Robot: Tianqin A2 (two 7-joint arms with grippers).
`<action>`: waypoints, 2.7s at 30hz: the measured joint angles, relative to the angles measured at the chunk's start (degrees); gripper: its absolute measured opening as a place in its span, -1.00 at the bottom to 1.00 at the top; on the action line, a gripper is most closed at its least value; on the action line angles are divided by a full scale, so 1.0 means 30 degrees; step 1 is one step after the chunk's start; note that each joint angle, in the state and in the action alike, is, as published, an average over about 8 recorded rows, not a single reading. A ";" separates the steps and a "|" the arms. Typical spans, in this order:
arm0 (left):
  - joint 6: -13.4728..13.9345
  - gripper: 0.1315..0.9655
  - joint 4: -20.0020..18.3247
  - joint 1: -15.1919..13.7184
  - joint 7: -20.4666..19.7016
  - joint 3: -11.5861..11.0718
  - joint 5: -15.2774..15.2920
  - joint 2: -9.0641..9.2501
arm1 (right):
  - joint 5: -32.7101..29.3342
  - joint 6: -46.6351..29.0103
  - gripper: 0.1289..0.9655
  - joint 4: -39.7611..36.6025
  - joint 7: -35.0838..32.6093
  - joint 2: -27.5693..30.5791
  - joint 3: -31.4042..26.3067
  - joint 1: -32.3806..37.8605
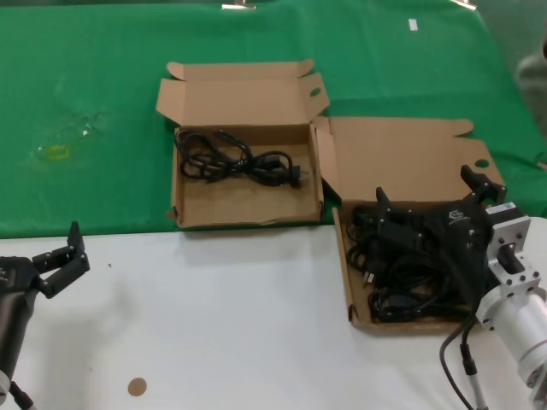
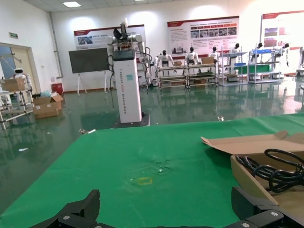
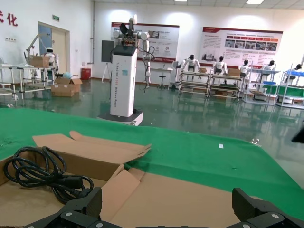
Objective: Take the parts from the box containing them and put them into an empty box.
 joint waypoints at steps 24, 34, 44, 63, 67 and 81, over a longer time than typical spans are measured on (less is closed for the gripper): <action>0.0000 1.00 0.0000 0.0000 0.0000 0.0000 0.0000 0.0000 | 0.0000 0.0000 1.00 0.0000 0.0000 0.0000 0.0000 0.0000; 0.0000 1.00 0.0000 0.0000 0.0000 0.0000 0.0000 0.0000 | 0.0000 0.0000 1.00 0.0000 0.0000 0.0000 0.0000 0.0000; 0.0000 1.00 0.0000 0.0000 0.0000 0.0000 0.0000 0.0000 | 0.0000 0.0000 1.00 0.0000 0.0000 0.0000 0.0000 0.0000; 0.0000 1.00 0.0000 0.0000 0.0000 0.0000 0.0000 0.0000 | 0.0000 0.0000 1.00 0.0000 0.0000 0.0000 0.0000 0.0000; 0.0000 1.00 0.0000 0.0000 0.0000 0.0000 0.0000 0.0000 | 0.0000 0.0000 1.00 0.0000 0.0000 0.0000 0.0000 0.0000; 0.0000 1.00 0.0000 0.0000 0.0001 0.0000 0.0000 0.0000 | 0.0000 0.0000 1.00 0.0000 0.0000 0.0000 0.0000 0.0000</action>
